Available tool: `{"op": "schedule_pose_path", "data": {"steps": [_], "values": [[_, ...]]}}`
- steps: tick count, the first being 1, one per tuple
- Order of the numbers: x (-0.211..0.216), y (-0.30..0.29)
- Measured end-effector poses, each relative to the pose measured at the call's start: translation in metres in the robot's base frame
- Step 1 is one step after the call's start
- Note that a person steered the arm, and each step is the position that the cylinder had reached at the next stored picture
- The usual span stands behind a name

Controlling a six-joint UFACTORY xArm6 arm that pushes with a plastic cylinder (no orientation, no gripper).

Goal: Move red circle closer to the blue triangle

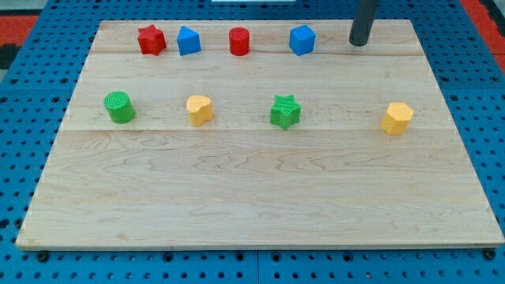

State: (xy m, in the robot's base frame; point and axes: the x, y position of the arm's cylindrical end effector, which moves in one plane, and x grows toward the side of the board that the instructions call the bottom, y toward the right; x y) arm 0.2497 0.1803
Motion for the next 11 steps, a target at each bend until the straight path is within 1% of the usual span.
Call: {"op": "schedule_pose_path", "data": {"steps": [1,2,3,4,5,6,7,8,11], "values": [[-0.002,0.000],[-0.029,-0.014],[-0.044,-0.083],[-0.056,-0.125],[-0.039,-0.146],[-0.013,-0.160],[-0.013,-0.204],[-0.013,-0.222],[-0.015,-0.224]]}}
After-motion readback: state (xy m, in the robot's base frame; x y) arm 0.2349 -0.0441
